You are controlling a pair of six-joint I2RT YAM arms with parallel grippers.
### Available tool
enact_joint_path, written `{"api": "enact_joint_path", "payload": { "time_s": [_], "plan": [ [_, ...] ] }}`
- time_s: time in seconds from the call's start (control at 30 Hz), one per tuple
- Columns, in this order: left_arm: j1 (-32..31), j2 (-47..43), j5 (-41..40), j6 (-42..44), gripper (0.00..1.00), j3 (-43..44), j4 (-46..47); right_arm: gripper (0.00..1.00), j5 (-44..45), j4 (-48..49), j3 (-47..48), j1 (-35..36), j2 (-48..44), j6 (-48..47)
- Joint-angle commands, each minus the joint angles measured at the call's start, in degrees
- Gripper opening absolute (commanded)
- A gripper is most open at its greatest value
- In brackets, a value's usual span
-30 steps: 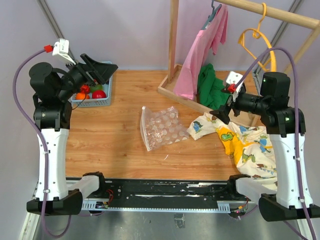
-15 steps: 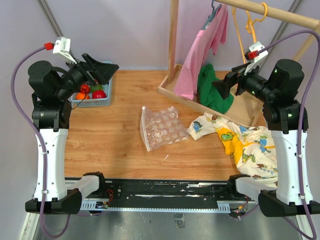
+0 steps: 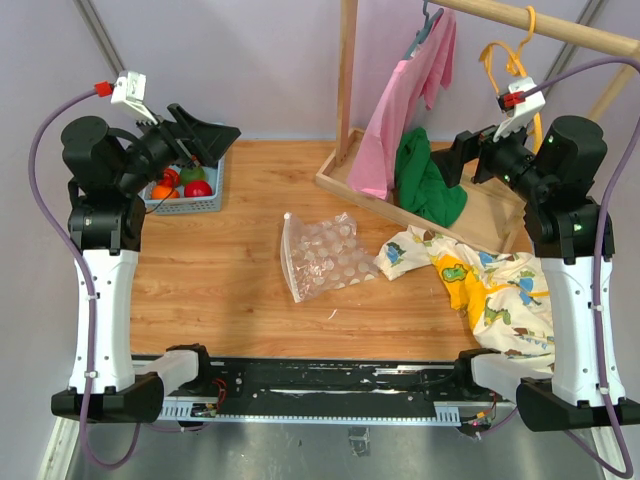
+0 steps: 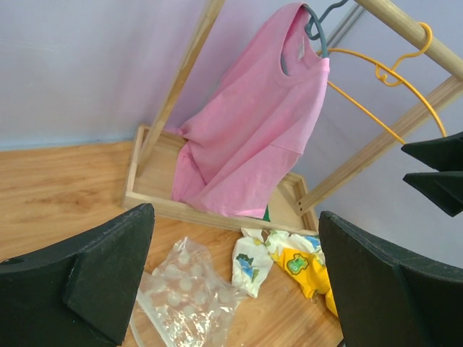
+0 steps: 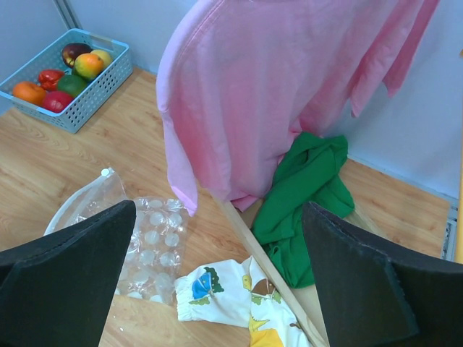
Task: Open the zip-top bag and remove the fake food
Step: Reset both arms
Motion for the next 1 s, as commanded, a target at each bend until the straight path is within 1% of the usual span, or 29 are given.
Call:
{"api": "enact_joint_path", "payload": {
  "time_s": [0.0,0.97],
  "plan": [
    [-0.4,-0.2,1.6,-0.3,0.99,0.3,2.1,0.99,1.4,2.4,-0.6,-0.7,-1.3,0.5],
    [-0.4,-2.5,1.0,0.6,0.99,-3.4,1.0,0.98,2.1,5.8,-7.1,-0.8,-5.7,-0.5]
  ]
}}
